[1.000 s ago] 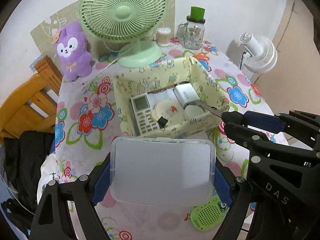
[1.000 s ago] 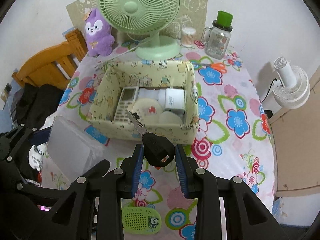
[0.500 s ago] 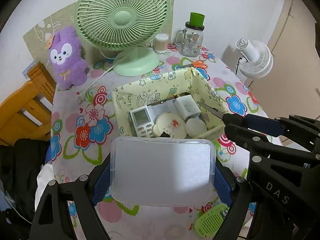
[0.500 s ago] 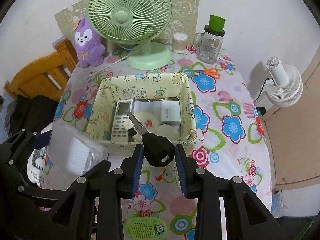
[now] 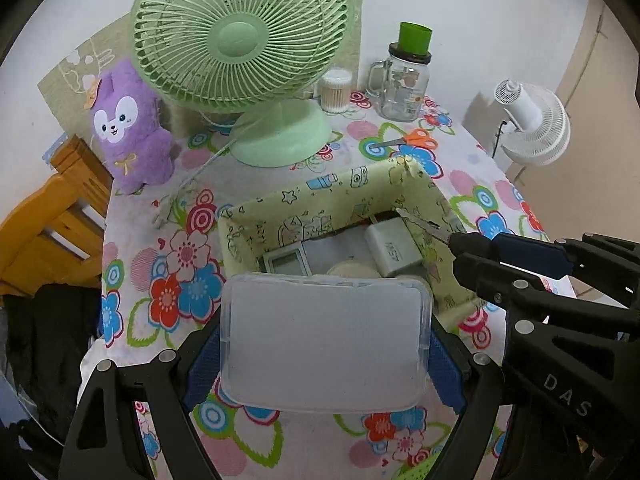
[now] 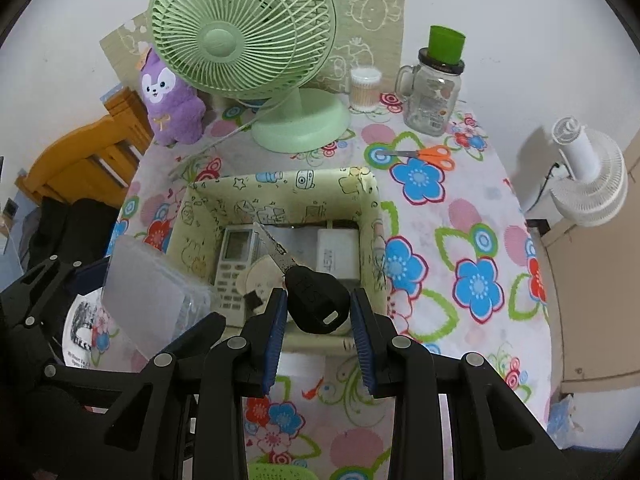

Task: Organize rigid objects
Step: 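Carry the key in right tool while left tool carries the container over the box, then lower and release the container with left tool while right tool releases the key into the box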

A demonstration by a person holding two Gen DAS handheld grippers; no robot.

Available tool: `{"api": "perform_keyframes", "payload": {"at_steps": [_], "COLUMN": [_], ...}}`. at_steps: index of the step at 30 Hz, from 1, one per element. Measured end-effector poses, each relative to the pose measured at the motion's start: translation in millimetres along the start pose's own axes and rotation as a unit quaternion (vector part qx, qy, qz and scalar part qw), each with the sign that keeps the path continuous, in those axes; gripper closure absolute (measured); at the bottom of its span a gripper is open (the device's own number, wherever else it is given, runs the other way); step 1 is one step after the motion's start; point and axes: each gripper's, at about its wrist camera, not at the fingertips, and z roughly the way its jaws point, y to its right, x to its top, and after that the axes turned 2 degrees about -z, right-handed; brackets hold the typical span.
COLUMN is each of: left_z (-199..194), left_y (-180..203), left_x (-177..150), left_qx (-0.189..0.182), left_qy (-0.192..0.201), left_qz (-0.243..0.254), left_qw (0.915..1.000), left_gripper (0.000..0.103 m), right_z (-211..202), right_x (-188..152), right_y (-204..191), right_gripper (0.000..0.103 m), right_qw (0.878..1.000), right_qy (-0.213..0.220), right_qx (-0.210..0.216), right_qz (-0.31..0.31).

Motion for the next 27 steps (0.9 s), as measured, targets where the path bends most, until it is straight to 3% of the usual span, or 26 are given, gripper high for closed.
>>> {"api": "perform_keyframes", "payload": {"at_steps": [27], "left_z": [65.1], "left_y": [7.8], "left_x": [38.9], "left_qx": [-0.002], "left_qy": [-0.033], "left_qz": [-0.016], "left_qw": [0.9993], "left_gripper": [0.015], "right_z": [50.1], "right_x": [38.7], "right_y": [24.8], "right_gripper": [0.068], "right_qw": [0.999], "right_qy": [-0.029], "right_qx": [0.015], "right_qz": [-0.011]}}
